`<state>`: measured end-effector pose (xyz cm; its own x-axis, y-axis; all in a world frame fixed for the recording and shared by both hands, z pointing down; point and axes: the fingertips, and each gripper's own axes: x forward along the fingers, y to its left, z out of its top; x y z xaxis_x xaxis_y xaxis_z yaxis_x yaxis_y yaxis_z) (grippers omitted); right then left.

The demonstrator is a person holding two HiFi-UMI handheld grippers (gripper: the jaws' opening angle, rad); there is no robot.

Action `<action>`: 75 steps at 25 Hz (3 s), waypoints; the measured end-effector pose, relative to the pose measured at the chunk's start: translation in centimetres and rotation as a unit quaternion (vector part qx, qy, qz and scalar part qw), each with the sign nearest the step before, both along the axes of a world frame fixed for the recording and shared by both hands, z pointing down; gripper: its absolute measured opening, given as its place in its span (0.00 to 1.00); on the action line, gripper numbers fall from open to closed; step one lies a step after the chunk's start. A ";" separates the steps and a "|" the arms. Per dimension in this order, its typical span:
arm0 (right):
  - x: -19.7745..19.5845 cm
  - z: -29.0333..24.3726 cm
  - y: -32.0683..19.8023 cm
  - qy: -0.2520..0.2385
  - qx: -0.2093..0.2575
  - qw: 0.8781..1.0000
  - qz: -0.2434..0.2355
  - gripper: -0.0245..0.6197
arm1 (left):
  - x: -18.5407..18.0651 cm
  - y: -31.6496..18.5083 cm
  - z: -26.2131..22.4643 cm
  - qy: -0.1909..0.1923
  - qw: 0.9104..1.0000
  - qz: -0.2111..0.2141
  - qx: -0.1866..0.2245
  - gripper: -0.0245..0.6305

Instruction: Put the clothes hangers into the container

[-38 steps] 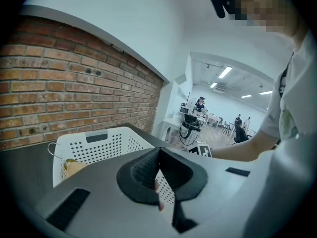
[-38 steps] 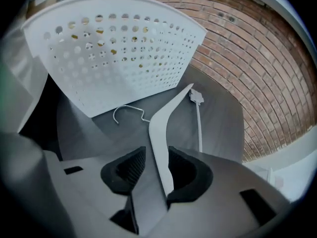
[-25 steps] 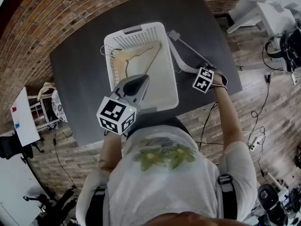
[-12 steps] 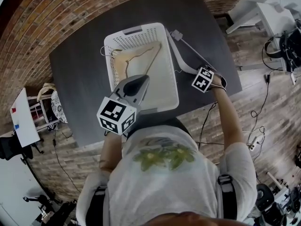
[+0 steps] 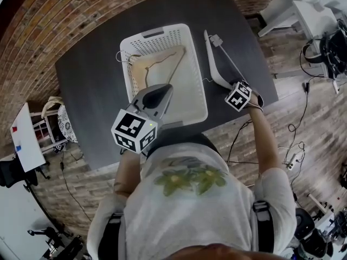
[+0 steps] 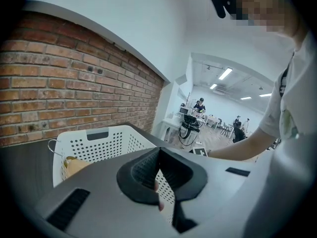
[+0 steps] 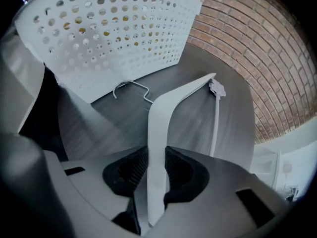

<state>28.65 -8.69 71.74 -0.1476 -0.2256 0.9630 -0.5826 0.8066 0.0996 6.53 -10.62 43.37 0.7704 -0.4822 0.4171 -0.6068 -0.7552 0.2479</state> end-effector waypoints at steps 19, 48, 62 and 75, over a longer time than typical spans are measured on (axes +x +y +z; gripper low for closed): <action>0.4 -5.4 0.6 -0.155 0.016 0.953 0.258 0.23 | -1.3 2.1 -1.8 0.018 1.000 0.022 0.014 0.08; -5.4 -24.3 -0.1 -0.463 0.088 0.776 0.419 0.23 | -6.9 3.1 -3.9 0.031 0.998 0.003 0.050 0.08; -13.9 -34.0 1.2 -0.617 0.059 0.687 0.378 0.23 | -9.4 3.7 -4.0 0.036 0.998 -0.014 0.054 0.08; -21.2 -37.0 2.7 -0.650 0.042 0.668 0.360 0.23 | -12.6 4.9 -4.1 0.034 0.997 -0.035 0.055 0.08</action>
<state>7.47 -5.95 34.69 -0.6713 -0.7335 0.1066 -0.4545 0.2938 -0.8409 -6.03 -5.72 39.24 0.7583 -0.5749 0.3075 -0.6431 -0.7369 0.2082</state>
